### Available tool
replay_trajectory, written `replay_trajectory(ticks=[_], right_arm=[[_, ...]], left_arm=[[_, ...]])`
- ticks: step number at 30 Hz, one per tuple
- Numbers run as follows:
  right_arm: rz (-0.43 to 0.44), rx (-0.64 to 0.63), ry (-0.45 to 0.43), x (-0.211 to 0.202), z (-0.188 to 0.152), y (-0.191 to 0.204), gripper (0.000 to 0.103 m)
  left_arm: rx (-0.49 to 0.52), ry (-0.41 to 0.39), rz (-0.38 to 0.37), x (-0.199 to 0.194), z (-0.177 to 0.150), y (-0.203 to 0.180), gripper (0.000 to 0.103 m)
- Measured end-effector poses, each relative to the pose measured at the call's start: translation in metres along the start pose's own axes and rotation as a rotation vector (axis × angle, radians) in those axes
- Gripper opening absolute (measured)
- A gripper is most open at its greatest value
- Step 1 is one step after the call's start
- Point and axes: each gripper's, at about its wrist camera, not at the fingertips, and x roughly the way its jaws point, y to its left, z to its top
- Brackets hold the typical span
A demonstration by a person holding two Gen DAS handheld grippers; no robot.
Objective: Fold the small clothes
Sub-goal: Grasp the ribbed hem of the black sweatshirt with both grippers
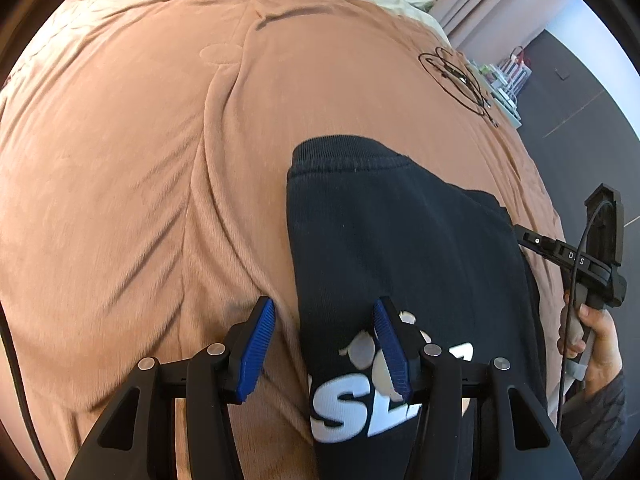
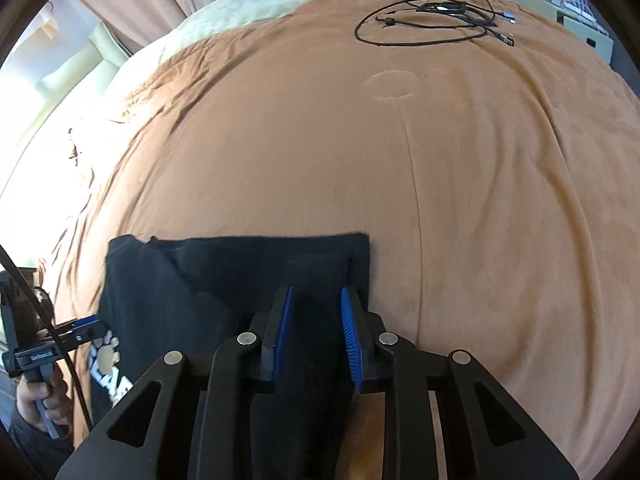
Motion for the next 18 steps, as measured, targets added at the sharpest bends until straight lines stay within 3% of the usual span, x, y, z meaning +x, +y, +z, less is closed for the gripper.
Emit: replay_trajectory(ticks=[4,5,6,7,13,18], right_arm=[[-0.039,-0.004,0.017,0.007,0.007,0.005,0.021],[-0.044,-0.012,0.016,0.006,0.007,0.008,0.018],[-0.053,-0.028,0.014,0.005,0.008,0.01,0.004],[-0.051,-0.037,0.013,0.004,0.008,0.012,0.0],[-0.099,-0.025,-0.082,-0.023,0.012,0.006,0.0],[-0.105,-0.005,-0.031,-0.014,0.003,0.007,0.0]], left_arm=[[-0.011,-0.005,0.005,0.006,0.006,0.0,0.054],[-0.012,-0.008,0.008,0.006,0.007,-0.001,0.054],[-0.012,-0.012,0.011,0.007,0.008,-0.001,0.054],[-0.013,-0.014,0.014,0.007,0.009,-0.001,0.053],[-0.02,-0.016,0.023,0.006,0.015,-0.001,0.051],[-0.039,-0.015,0.019,0.005,0.016,0.003,0.051]])
